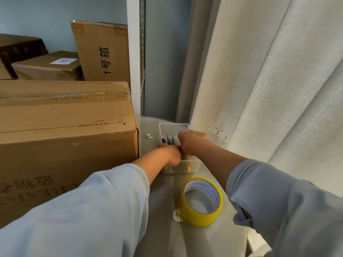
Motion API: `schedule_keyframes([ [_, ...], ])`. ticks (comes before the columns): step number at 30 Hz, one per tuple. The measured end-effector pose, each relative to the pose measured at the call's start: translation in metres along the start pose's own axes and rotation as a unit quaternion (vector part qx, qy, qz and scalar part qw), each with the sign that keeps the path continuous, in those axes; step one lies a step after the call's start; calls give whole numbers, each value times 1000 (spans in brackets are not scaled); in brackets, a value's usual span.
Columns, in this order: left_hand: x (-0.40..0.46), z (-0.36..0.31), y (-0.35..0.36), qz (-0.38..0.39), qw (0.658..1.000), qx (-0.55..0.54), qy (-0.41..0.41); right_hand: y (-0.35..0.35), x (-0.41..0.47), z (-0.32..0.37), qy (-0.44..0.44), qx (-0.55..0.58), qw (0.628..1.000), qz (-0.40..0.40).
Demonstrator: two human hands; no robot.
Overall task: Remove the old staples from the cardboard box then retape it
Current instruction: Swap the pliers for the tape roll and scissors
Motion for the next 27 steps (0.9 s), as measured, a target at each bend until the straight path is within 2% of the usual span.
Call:
schedule_keyframes([
  [3,0,-1,1,-16,998,-55,21,-18,-1,-11,20,53,997,-61],
  [6,-1,6,6,-39,995,-93,26,-17,-1,-33,59,188,979,-54],
  [8,-7,13,4,-77,992,-104,8,-6,-6,-48,93,313,945,-32],
  [11,-25,13,-6,-135,985,-106,2,9,-17,-67,143,471,870,-26],
  [14,-54,3,-29,-225,971,-82,23,12,-34,-87,182,534,822,-75],
  [16,-71,-8,-38,-268,959,-78,49,14,-47,-95,189,527,823,-92],
  [18,-79,-18,-32,-258,959,-90,71,18,-62,-103,199,516,826,-106],
  [20,-83,-25,-20,-215,970,-89,71,21,-77,-109,210,503,831,-110],
  [24,-90,-28,11,-85,996,4,23,21,-98,-108,194,471,857,-81],
  [25,-94,-27,18,-62,998,9,11,22,-101,-103,184,457,868,-65],
  [27,-100,-26,33,-39,998,-48,-2,21,-106,-96,168,420,891,-35],
])
Point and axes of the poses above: each hand's wrist, its own x-axis towards the middle knuckle, its own y-axis out of the palm, z = x × y, the point moved 10 cm from there along x, towards the middle knuckle, and after that the axes turned 3 degrees about y, right-handed, at the moved point
